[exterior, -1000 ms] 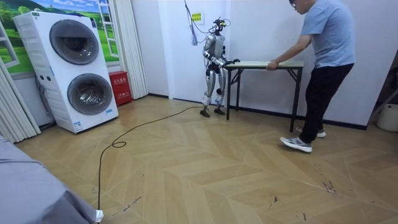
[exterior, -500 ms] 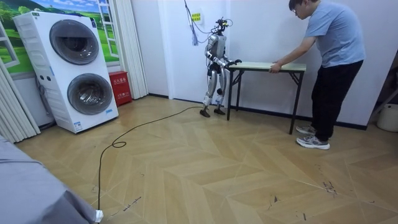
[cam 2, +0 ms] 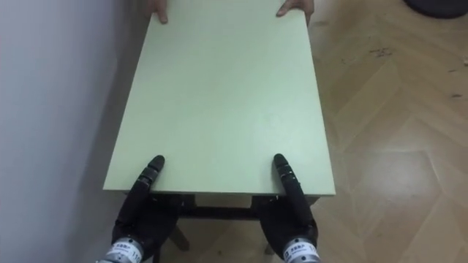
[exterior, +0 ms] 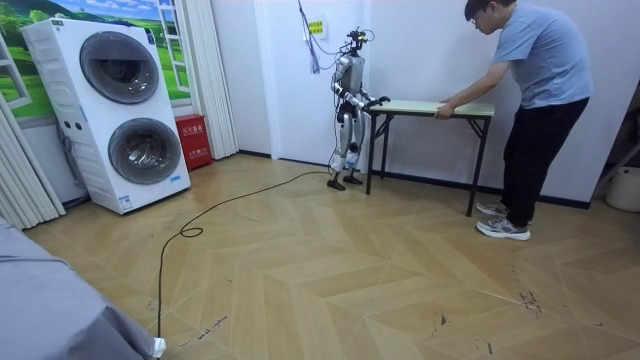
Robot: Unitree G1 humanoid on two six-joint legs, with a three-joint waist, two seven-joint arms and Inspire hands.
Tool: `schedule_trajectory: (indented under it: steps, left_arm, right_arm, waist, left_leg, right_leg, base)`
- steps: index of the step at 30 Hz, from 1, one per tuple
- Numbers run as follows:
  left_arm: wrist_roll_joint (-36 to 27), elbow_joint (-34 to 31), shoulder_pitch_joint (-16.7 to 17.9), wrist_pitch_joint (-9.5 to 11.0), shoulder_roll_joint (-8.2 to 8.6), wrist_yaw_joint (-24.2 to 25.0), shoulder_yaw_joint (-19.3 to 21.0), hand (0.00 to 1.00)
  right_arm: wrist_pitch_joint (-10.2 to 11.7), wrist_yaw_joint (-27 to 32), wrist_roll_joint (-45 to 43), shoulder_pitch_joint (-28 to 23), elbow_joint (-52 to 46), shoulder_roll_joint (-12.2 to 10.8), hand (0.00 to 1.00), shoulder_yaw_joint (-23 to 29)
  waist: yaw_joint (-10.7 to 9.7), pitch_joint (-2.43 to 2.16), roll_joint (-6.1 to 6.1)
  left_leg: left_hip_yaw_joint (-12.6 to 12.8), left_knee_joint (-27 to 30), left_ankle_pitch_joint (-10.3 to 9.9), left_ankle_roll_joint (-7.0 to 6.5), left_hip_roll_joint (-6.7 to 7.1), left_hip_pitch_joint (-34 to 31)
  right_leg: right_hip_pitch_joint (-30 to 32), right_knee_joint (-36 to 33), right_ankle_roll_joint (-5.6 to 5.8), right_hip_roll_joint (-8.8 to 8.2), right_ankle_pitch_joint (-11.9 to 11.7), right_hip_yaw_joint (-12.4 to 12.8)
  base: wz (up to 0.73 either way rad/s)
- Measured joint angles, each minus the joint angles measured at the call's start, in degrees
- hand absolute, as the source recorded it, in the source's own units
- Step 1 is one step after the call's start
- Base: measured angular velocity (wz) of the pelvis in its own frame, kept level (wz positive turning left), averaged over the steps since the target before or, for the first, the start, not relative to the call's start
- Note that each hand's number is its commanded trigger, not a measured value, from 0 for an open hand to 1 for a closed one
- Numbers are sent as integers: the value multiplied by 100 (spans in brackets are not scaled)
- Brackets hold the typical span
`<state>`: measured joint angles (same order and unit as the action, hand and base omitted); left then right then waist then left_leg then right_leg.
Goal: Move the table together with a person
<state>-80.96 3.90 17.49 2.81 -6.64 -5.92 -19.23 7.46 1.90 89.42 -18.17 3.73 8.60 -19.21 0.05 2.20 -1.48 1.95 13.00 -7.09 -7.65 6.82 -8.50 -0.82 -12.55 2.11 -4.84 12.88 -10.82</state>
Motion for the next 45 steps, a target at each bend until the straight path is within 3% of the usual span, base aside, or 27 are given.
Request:
schedule_trajectory:
  steps: [2,6,8,11,20,21,22,23,24,25,27,30,32,35,45]
  left_arm:
    - [152,220,0,-2,128,131,56,100]
    - [201,415,6,-30,152,307,107,100]
    - [218,628,-27,-36,153,459,154,100]
    - [421,1000,-92,-44,213,661,248,100]
    - [541,1333,-145,-208,214,986,391,100]
    - [563,1362,-144,-208,214,1019,397,99]
    - [573,1406,-144,-212,214,1074,403,83]
    - [613,1431,-140,-234,217,1112,422,65]
    - [644,1436,-139,-252,223,1123,440,0]
    - [680,1476,-145,-264,242,1151,464,0]
    - [699,1520,-156,-292,251,1179,496,0]
    - [1300,1649,-206,-310,187,1391,532,0]
    - [1919,1717,-209,-315,55,1446,506,0]
    - [2306,1806,-208,-322,24,1520,542,0]
    - [2446,1848,-198,-336,24,1570,566,0]
  right_arm:
    - [0,-75,-6,-7,147,-16,100,1]
    - [0,-206,-101,-10,302,-66,100,-12]
    - [-4,-282,-188,-8,477,-193,100,-24]
    - [-13,-429,-243,-4,747,-289,100,-40]
    - [-158,-710,-420,6,1061,-435,100,89]
    - [-164,-735,-428,6,1078,-437,100,94]
    - [-184,-808,-445,5,1120,-444,100,112]
    - [-195,-843,-478,6,1147,-444,80,124]
    - [-206,-861,-491,6,1160,-444,5,132]
    - [-225,-894,-514,7,1188,-443,0,145]
    - [-273,-921,-580,7,1219,-444,0,192]
    - [-403,-1197,-691,21,1393,-437,0,298]
    - [-493,-1444,-986,28,1492,-340,0,296]
    - [-571,-1577,-1218,65,1565,-200,0,295]
    - [-725,-1866,-1350,119,1567,-148,0,309]
  waist:
    - [52,-7,17]
    - [106,-20,39]
    - [141,-63,95]
    - [204,-91,130]
    - [198,-107,119]
    - [200,-107,119]
    - [201,-108,116]
    - [204,-108,114]
    - [203,-108,114]
    - [203,-107,114]
    - [201,-100,103]
    - [195,-97,86]
    - [195,-106,58]
    - [196,-112,52]
    - [197,-136,103]
  left_leg:
    - [33,-38,-3,-4,-7,72]
    - [54,-64,-4,-6,-14,91]
    - [47,-69,-4,-6,-15,149]
    - [35,-169,-6,-6,-12,337]
    - [-35,-171,-24,-34,-8,434]
    - [-41,-171,-24,-34,-8,435]
    - [-53,-171,-24,-34,-9,435]
    - [-58,-168,-24,-33,-11,435]
    - [-59,-168,-24,-33,-13,438]
    - [-63,-168,-24,-32,-14,444]
    - [-64,-169,-24,-31,-13,462]
    - [-73,-175,-25,-30,-11,493]
    - [-74,-175,-25,-30,-11,493]
    - [-74,-173,-23,-28,-12,492]
    - [-72,-170,-22,-27,-12,509]
  right_leg:
    - [-37,1,-4,1,-6,9]
    - [-44,4,-3,1,-9,-12]
    - [-106,17,-3,1,-10,-34]
    - [-270,109,13,17,-51,8]
    - [-327,96,11,53,-82,289]
    - [-330,97,12,55,-82,291]
    - [-333,97,12,60,-82,292]
    - [-339,97,12,63,-82,293]
    - [-342,98,12,65,-82,293]
    - [-350,100,12,68,-82,294]
    - [-369,104,12,68,-82,294]
    - [-398,105,12,68,-82,290]
    - [-398,106,12,67,-82,291]
    - [-399,108,13,67,-81,288]
    - [-417,107,13,65,-82,278]
  base:
    - [-9]
    - [-4]
    - [0]
    - [-2]
    - [1]
    - [6]
    - [4]
    - [3]
    - [0]
    - [0]
    - [0]
    - [0]
    - [0]
    - [0]
    - [0]
